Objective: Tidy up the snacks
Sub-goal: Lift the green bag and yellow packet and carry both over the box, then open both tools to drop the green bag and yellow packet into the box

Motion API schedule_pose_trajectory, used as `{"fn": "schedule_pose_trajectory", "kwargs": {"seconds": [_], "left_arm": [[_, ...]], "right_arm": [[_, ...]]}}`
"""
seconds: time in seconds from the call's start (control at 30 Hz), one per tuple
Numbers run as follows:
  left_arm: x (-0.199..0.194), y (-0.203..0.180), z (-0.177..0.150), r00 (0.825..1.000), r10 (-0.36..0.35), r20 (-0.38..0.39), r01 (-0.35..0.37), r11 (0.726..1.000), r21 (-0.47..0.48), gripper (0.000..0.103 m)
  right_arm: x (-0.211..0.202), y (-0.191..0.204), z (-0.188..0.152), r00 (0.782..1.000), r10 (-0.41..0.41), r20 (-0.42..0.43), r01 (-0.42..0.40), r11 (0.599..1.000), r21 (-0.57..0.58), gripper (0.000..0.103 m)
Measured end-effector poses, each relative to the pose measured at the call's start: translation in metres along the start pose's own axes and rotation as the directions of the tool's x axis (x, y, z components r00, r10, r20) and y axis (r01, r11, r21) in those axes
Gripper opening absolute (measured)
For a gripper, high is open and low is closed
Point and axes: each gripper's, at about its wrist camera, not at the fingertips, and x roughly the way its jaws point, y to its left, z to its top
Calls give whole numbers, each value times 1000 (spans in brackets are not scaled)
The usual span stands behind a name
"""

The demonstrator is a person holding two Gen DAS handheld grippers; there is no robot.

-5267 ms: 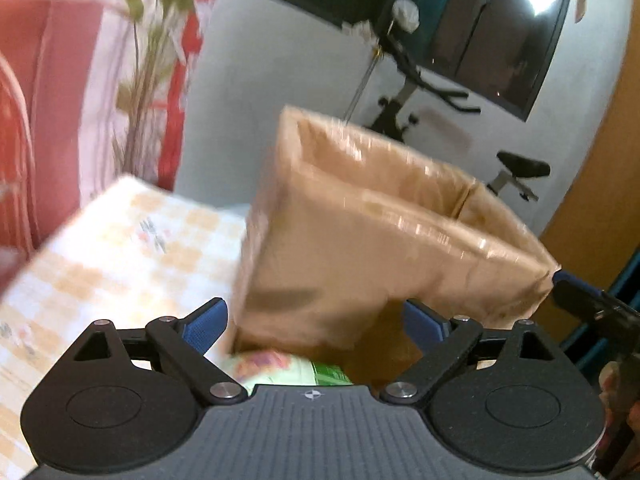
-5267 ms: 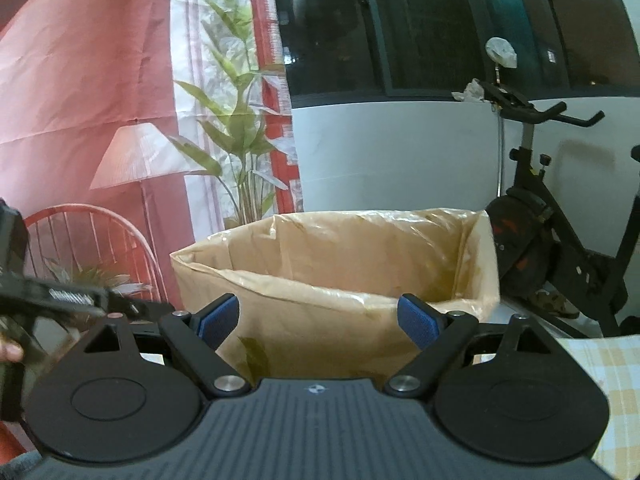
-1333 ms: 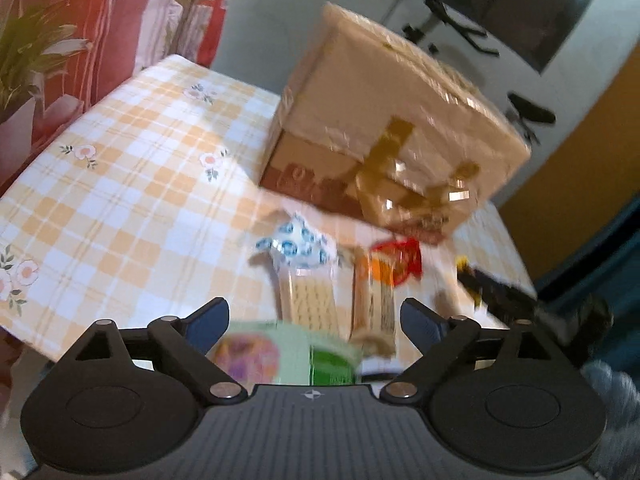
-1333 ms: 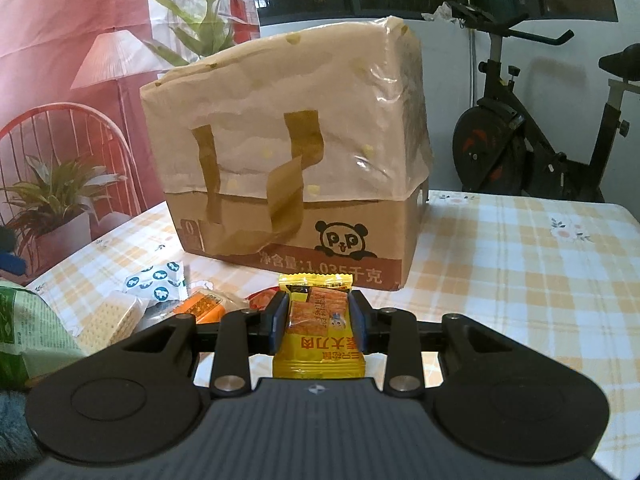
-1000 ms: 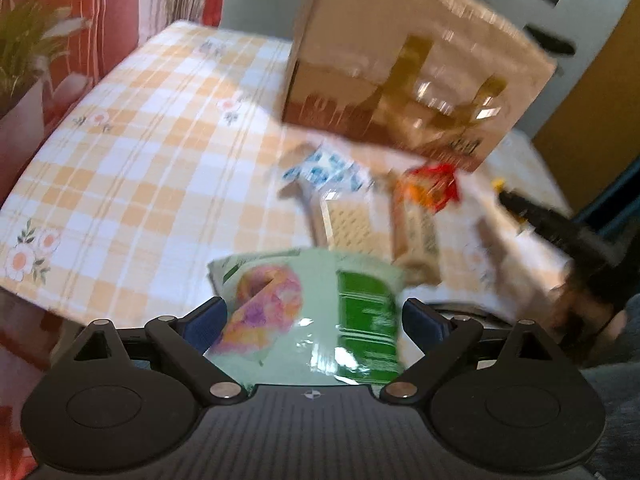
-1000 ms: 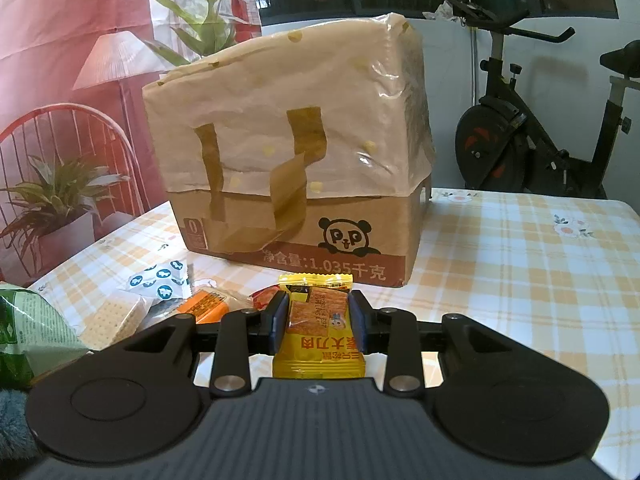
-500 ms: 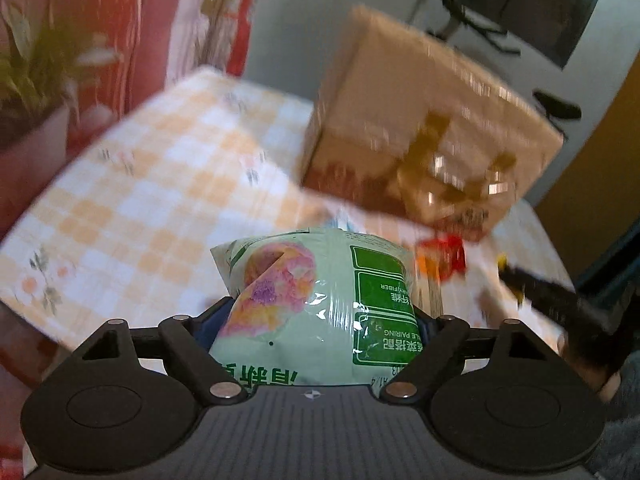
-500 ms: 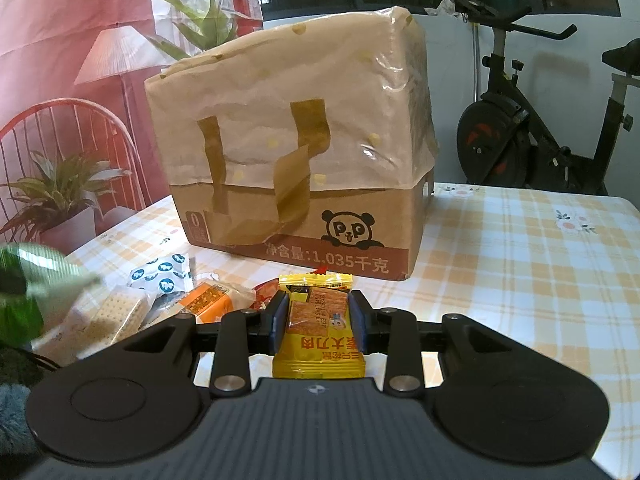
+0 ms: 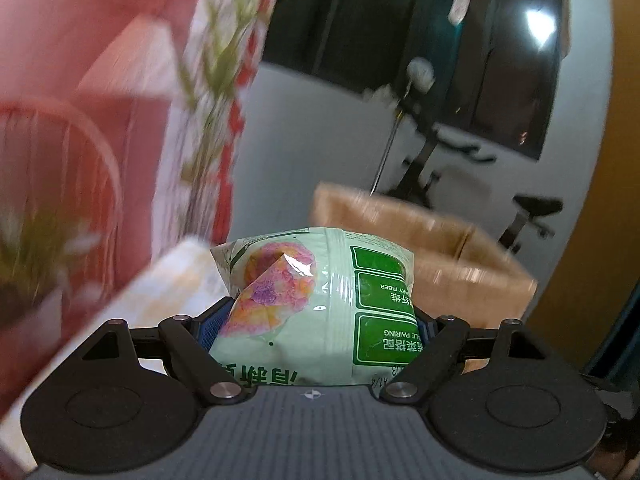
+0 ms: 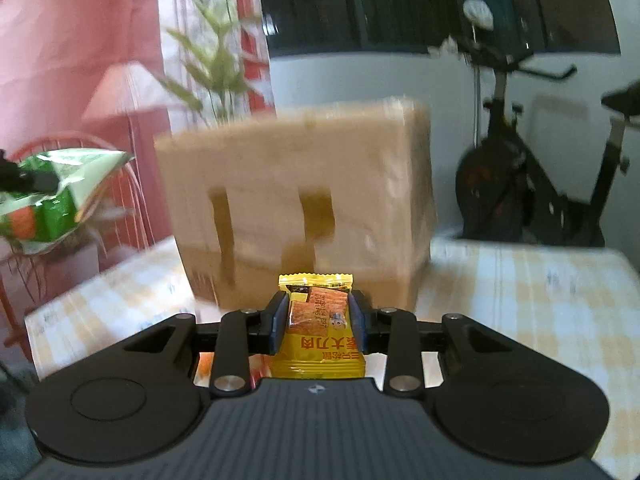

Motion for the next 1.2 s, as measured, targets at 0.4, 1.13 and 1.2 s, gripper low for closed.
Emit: {"fn": "schedule_pose_trajectory", "kwargs": {"seconds": [0.4, 1.13, 1.2], "left_arm": [[88, -61, 79, 988, -151, 15, 151, 987, 50, 87], [196, -61, 102, 990, -91, -105, 101, 989, 104, 92], [184, -54, 98, 988, -120, -100, 127, 989, 73, 91]], "right_arm": [[25, 4, 116, 985, 39, 168, -14, 989, -145, 35], [125, -18, 164, 997, -72, -23, 70, 992, -106, 54], [117, -16, 164, 998, -58, -16, 56, 994, -94, 55]]}}
